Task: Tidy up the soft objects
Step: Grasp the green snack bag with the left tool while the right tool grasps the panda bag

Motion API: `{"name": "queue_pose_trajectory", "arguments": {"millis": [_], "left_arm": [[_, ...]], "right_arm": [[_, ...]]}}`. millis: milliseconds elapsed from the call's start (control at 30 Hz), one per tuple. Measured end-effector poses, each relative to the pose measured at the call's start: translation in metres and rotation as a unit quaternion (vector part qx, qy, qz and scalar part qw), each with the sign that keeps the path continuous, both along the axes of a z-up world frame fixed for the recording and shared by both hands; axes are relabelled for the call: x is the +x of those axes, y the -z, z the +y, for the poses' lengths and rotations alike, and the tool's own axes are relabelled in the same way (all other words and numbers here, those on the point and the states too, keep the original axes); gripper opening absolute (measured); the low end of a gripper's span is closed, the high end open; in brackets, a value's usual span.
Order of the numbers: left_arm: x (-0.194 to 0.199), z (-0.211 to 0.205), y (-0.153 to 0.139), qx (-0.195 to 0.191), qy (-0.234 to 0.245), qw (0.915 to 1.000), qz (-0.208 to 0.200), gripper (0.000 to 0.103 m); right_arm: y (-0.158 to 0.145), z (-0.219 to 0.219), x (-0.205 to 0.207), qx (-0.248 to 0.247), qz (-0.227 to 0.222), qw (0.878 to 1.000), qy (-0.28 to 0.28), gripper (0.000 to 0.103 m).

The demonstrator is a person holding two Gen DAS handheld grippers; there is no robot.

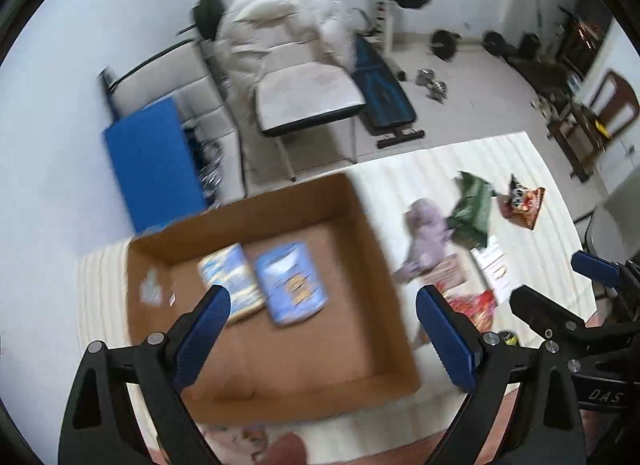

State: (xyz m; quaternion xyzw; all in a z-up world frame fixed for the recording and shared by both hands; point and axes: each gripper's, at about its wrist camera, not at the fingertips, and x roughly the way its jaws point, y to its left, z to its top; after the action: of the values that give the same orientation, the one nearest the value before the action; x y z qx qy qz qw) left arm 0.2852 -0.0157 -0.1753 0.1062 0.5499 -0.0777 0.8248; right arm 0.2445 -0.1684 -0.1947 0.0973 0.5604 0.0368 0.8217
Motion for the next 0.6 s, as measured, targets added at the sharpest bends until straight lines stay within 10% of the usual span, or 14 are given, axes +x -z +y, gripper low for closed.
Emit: {"name": "queue_pose_trajectory", "arguments": {"millis": [267, 600], "left_arm": [[0.079, -0.132, 0.058, 0.028, 0.074, 0.9940, 0.075, 0.095], [0.106, -0.196, 0.157, 0.044, 0.066, 0.9800, 0.182, 0.095]], "right_arm": [[0.046, -0.143, 0.041, -0.011, 0.069, 0.994, 0.084, 0.103], [0.132, -0.199, 0.124, -0.163, 0.144, 0.973, -0.083, 0.092]]}}
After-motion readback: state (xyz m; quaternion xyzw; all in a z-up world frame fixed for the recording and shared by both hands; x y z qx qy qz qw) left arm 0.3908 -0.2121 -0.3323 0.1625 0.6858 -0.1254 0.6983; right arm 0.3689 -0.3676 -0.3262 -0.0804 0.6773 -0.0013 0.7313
